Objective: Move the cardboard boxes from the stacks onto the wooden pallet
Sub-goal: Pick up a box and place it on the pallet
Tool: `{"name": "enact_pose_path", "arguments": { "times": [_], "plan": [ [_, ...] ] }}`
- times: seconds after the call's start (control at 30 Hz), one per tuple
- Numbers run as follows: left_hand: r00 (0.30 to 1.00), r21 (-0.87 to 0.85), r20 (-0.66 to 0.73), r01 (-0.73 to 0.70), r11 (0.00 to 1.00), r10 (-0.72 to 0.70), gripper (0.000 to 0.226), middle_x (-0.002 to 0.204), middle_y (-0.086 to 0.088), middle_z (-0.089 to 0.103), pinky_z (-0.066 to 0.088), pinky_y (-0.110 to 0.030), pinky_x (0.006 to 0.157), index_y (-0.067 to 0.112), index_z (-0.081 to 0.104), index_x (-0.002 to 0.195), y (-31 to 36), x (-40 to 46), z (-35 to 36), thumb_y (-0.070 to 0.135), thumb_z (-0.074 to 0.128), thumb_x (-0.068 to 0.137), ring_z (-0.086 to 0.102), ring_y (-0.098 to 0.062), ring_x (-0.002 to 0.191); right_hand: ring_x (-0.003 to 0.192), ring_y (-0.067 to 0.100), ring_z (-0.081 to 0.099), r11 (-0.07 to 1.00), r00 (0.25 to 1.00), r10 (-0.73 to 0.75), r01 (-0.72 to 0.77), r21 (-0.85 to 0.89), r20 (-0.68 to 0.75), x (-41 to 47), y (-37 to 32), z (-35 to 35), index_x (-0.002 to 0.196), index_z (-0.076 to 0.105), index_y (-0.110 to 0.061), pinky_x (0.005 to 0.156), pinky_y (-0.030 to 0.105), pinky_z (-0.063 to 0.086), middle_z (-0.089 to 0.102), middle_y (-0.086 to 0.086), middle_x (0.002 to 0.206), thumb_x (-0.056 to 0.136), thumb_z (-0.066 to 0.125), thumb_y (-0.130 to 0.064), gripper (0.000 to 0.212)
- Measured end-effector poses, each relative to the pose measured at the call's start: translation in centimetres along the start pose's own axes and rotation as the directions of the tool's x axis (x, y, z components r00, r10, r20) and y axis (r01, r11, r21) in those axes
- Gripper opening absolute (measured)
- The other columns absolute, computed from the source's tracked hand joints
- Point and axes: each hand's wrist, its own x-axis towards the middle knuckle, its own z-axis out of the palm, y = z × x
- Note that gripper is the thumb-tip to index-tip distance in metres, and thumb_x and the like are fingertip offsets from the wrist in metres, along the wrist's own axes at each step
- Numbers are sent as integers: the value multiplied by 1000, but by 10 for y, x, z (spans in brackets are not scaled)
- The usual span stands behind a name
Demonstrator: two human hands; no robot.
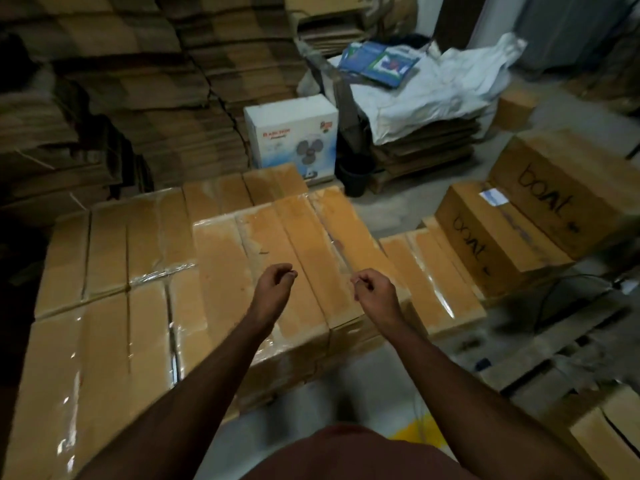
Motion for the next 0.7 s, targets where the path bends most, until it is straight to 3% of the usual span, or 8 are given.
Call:
{"name": "enact_pose_path", "arguments": {
  "times": [0.1,0.23,0.3,0.37,0.47,0.53,0.63,0.7],
  "plan": [
    [1000,-7,16,-11,1000,11,26,123,-9,64,47,-43,105,11,60,124,15,-1,61,21,57,100,58,-23,116,73,19,61,999,999,-44,45,27,-28,2,14,-61,83,66,-17,70,33,49,64,-1,73,91,59,-15,11],
    [993,-33,107,-53,998,56,8,113,-11,66,47,-36,92,18,66,100,30,-14,163,13,61,96,59,-21,101,77,10,60,997,993,-55,60,44,-103,-3,47,-153,88,68,-12,69,20,46,66,-4,80,91,59,-13,10],
    [985,-17,161,-56,998,58,12,110,-10,66,47,-35,89,24,66,95,36,-25,215,13,61,97,59,-21,100,78,10,62,999,993,-40,42,20,-114,-12,69,-197,90,69,-11,69,16,46,65,-6,82,93,58,-9,11],
    [974,2,216,-66,998,63,14,112,-12,67,48,-37,89,25,65,93,45,-36,264,13,59,98,61,-22,102,79,10,62,1000,990,-27,28,3,-139,-17,91,-237,90,69,-13,71,19,47,65,-9,81,91,56,-9,14],
    [947,27,310,-90,996,77,13,115,-18,68,46,-30,79,20,66,99,71,-46,324,12,55,100,61,-24,100,83,14,63,999,976,36,-29,33,-213,-16,111,-291,86,66,-22,77,28,51,66,-8,83,89,55,-2,22],
    [926,39,364,-125,991,103,13,116,-15,68,47,-28,81,20,65,100,92,-45,353,13,54,101,62,-25,106,85,15,64,995,961,69,-46,91,-267,-11,112,-321,89,65,-23,79,31,53,67,-5,86,91,55,-3,22],
    [910,42,401,-129,991,101,12,116,-5,67,48,-36,96,26,62,100,118,-32,385,18,54,102,61,-21,113,86,6,63,979,935,129,-68,190,-330,0,117,-357,100,67,-14,71,15,47,67,-2,93,96,55,-8,14],
    [903,51,423,-106,993,75,11,120,-2,66,47,-39,103,26,61,107,125,-20,404,21,53,103,60,-18,118,85,8,62,966,911,169,-78,245,-376,7,129,-371,101,67,-12,69,13,46,68,1,94,96,55,-8,14]
  ]
}}
